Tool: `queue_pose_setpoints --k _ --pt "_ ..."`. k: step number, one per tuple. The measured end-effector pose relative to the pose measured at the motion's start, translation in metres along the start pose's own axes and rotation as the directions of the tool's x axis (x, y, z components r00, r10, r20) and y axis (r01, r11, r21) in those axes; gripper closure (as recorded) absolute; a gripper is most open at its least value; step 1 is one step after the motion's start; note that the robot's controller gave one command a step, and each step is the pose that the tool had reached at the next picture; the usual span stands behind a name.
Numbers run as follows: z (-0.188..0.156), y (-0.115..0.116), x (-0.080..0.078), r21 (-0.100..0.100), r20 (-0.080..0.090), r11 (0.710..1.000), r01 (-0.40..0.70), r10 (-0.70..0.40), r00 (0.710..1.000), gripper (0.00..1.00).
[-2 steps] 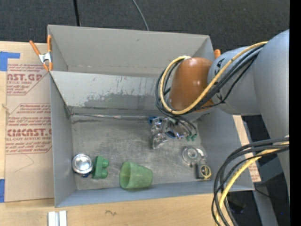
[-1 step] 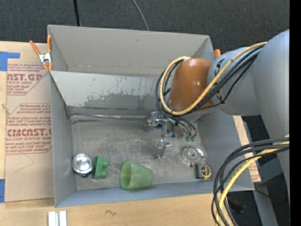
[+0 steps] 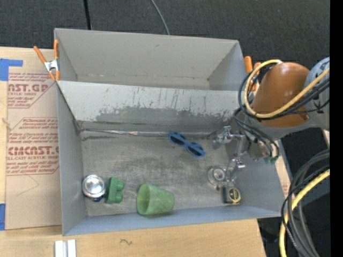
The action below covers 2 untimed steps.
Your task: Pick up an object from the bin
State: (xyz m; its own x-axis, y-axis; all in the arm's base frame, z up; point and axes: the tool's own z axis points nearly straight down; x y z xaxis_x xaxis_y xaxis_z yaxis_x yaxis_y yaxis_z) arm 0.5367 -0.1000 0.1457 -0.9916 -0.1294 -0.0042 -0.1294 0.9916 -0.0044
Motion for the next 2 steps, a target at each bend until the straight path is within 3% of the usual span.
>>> queue_pose_setpoints --k 1,2 --pt "0.0604 -0.0219 0.0466 -0.004 0.014 1.000 0.009 -0.009 1.000 0.00" --pt "0.0599 -0.0216 0.0485 -0.008 0.004 1.000 0.008 -0.007 1.000 1.00"
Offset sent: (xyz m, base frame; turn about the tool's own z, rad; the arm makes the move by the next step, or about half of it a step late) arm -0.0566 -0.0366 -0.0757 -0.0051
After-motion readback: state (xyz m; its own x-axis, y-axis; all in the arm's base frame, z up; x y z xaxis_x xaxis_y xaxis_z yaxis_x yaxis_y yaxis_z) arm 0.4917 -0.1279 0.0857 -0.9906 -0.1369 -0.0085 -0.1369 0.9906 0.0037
